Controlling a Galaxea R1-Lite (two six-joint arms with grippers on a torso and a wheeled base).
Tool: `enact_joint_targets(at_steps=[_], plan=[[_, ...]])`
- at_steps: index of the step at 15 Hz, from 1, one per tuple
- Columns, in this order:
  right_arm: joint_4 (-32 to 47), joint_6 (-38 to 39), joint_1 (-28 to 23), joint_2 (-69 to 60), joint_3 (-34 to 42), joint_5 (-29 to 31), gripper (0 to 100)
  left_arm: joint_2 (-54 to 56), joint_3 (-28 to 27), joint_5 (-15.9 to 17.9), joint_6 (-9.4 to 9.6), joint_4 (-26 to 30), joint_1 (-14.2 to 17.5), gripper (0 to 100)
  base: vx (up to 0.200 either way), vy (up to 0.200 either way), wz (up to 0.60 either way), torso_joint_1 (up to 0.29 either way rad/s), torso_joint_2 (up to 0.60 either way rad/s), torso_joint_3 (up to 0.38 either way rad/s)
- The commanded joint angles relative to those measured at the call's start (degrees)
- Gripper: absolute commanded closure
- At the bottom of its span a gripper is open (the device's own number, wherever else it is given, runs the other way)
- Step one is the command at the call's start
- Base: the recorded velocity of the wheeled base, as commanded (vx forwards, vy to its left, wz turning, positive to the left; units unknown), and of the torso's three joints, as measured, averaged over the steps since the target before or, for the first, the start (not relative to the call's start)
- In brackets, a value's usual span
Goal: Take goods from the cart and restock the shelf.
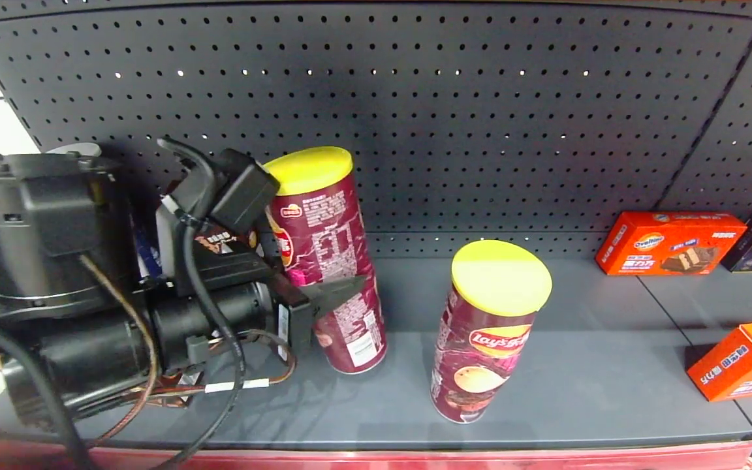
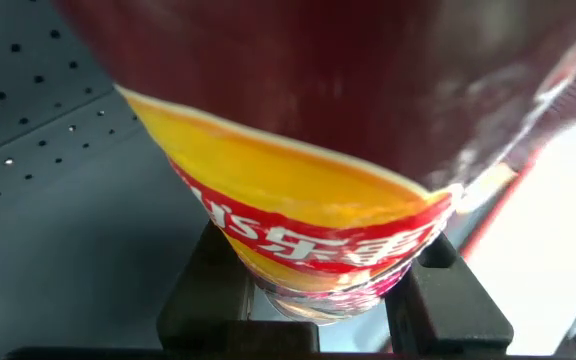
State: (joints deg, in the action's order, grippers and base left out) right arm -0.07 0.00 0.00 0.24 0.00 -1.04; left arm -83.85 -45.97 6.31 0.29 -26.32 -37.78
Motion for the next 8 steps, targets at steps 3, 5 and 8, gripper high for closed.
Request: enact_joint_targets(at_steps=[3,5,8], plan=[[-0.01,0.0,-0.09,0.28,0.0,-0.02,0,-10.37,-7.2,-8.34,-0.29,0.22,-0.45,100,0.0,0.0,0.0,0.0,0.0,0.0],[-0.01,0.0,0.0,0.2,0.0,-0.02,0,-14.06,-10.02,-11.5,-0.38,0.04,-0.45,100,0.0,0.0,0.0,0.0,0.0,0.0],[-0.01,0.0,0.0,0.2,0.0,-0.02,0,-18.99,-16.43,-17.48,-0.56,0.22,-0.63,100,0.0,0.0,0.0,0.0,0.0,0.0]])
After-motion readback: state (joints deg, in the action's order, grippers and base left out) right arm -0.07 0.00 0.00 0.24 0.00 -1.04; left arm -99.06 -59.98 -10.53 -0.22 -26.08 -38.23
